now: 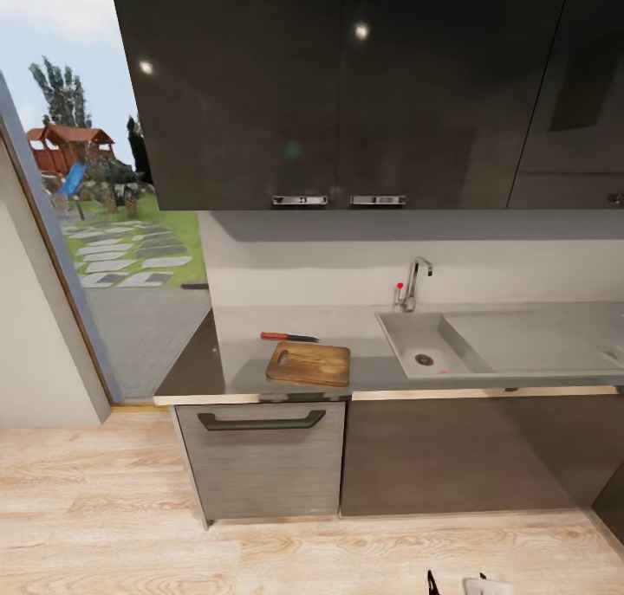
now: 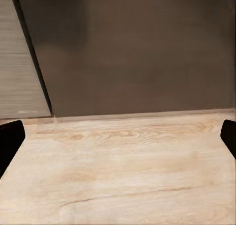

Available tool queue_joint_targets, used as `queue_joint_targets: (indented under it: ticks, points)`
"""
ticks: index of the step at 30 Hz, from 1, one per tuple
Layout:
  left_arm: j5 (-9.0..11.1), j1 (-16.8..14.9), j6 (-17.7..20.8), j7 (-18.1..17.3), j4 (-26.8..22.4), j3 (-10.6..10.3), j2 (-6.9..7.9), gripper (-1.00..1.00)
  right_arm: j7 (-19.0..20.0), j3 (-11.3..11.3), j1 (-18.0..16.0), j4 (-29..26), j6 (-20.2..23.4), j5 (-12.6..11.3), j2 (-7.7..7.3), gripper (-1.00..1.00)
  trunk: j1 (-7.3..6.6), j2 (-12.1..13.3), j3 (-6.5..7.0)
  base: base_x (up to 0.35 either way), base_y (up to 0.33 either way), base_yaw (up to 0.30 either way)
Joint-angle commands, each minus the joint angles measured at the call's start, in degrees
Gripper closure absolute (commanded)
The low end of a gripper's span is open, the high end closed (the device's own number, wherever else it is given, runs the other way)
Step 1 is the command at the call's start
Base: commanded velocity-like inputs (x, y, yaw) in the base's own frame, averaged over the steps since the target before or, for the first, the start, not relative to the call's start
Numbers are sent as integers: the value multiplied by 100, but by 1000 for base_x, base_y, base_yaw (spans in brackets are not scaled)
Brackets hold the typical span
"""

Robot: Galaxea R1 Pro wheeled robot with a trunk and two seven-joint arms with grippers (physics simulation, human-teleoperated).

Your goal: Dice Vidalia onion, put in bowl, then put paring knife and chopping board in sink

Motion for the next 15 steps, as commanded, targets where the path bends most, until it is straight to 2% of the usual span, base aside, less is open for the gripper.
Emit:
queue_joint_targets:
  ticks: [1,4,7,12,15]
  points:
    - [3,4,-16,-6,-50,-7,0,-100,-63,5,-1,-255,5,4,-2,-100,2,-4,-2,0,0,0]
    - [2,8,-20,-8,-188,-13,2,-100,-178,5,-1,-890,201,5,7,-100,2,-4,-2,0,0,0]
    - [5,28,-23,-13,-311,-18,24,-100,-249,5,-1,-1456,689,5,12,-100,2,-4,-2,0,0,0]
    - [7,102,-29,-23,-402,-18,60,-100,-311,6,-27,-2741,2055,0,22,-100,2,-4,-2,0,0,0]
    - [7,147,-30,-29,-412,-19,67,-100,-340,11,-256,-3291,2627,-3,36,-100,2,-4,-2,0,0,0]
